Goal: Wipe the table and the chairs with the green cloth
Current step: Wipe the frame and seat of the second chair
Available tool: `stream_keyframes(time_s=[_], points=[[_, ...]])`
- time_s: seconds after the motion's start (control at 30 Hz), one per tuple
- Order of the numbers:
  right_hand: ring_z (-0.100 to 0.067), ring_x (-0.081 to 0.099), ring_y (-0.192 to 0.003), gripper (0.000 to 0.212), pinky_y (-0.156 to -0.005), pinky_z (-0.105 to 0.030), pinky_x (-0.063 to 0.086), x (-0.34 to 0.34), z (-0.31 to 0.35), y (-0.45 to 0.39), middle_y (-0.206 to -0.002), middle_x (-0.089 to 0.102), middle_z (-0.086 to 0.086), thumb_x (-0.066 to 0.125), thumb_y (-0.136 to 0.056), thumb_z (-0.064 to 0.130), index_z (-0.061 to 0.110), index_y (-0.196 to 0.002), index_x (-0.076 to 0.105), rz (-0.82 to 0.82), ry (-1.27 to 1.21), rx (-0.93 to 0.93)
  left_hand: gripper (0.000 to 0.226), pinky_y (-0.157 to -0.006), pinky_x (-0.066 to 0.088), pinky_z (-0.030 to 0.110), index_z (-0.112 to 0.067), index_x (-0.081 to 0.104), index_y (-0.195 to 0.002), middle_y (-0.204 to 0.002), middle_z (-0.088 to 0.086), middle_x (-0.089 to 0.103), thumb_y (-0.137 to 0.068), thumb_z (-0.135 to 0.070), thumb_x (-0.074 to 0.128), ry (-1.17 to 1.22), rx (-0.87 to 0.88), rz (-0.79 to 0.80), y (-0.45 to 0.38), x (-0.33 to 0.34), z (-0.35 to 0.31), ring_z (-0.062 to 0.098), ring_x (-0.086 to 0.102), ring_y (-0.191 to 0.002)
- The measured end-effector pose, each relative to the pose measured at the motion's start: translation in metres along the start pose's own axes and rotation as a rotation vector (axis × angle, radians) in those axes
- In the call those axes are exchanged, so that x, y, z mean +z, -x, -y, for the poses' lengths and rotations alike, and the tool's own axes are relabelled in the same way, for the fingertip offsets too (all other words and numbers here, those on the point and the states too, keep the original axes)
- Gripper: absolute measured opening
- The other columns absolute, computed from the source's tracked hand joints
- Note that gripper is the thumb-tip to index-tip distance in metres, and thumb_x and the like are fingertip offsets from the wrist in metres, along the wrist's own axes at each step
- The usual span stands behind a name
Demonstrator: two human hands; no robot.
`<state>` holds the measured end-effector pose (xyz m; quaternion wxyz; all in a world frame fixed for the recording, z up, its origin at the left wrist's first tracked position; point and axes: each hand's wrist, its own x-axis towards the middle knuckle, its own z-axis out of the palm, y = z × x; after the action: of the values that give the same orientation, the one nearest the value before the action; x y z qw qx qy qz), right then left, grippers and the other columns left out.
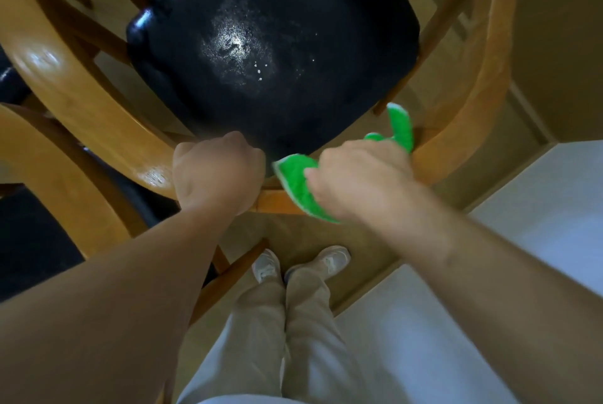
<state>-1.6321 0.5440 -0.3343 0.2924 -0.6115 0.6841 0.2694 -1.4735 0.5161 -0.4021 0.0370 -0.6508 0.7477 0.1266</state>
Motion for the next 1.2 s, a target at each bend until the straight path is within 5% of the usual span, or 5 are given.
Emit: stream_keyframes(time_s=[0.2,0.37,0.53,0.93,1.2], points=[[-0.033,0.053,-0.116,0.037,-0.102,-0.05,0.029,-0.034,-0.055,-0.01,-0.121,0.059,-0.014,0.045,-0.091,0.034,0.016,-0.122,0.055,0.139,0.202,0.205,0.029,-0.081,0.034,0.036,-0.028,0.055,-0.07,-0.054,-0.013,0.041,-0.089,-0.04,0.038,0.023,-0.002,0.007,0.0,-0.002,0.0,0.011,0.041,-0.058],[-0.033,0.057,-0.103,0.032,-0.074,-0.043,0.031,-0.016,-0.007,-0.01,-0.113,0.062,-0.007,0.047,-0.088,0.035,0.019,-0.112,0.061,0.174,0.068,0.003,0.03,-0.078,0.028,0.033,-0.028,0.055,-0.069,-0.055,-0.014,0.041,-0.089,-0.041,0.038,0.014,-0.001,0.008,0.0,-0.003,-0.001,0.012,0.041,-0.06],[-0.024,0.045,-0.061,0.026,-0.067,-0.042,0.029,0.034,0.058,0.008,-0.067,0.051,-0.003,0.048,-0.093,0.031,0.015,-0.074,0.055,-0.293,-0.075,-0.066,0.033,-0.08,0.031,0.035,-0.028,0.055,-0.069,-0.055,-0.015,0.037,-0.089,-0.043,0.033,0.005,-0.025,0.017,0.001,-0.001,-0.002,0.012,0.041,-0.061],[-0.033,0.045,-0.128,0.043,-0.106,-0.055,0.028,0.031,-0.076,0.022,-0.13,0.058,-0.017,0.043,-0.09,0.039,0.008,-0.106,0.07,-0.752,-0.189,0.149,0.028,-0.085,0.035,0.038,-0.028,0.057,-0.073,-0.057,-0.012,0.044,-0.09,-0.042,0.038,0.021,0.001,0.035,0.002,-0.006,-0.002,0.013,0.044,-0.061],[-0.041,0.023,-0.142,0.04,-0.109,-0.065,0.015,0.06,-0.017,0.035,-0.148,0.044,-0.013,0.045,-0.091,0.037,0.018,-0.12,0.064,-0.782,-0.232,0.316,0.03,-0.076,0.026,0.034,-0.029,0.055,-0.069,-0.055,-0.013,0.041,-0.089,-0.042,0.037,-0.016,0.007,0.022,0.003,-0.004,-0.003,0.012,0.038,-0.059]])
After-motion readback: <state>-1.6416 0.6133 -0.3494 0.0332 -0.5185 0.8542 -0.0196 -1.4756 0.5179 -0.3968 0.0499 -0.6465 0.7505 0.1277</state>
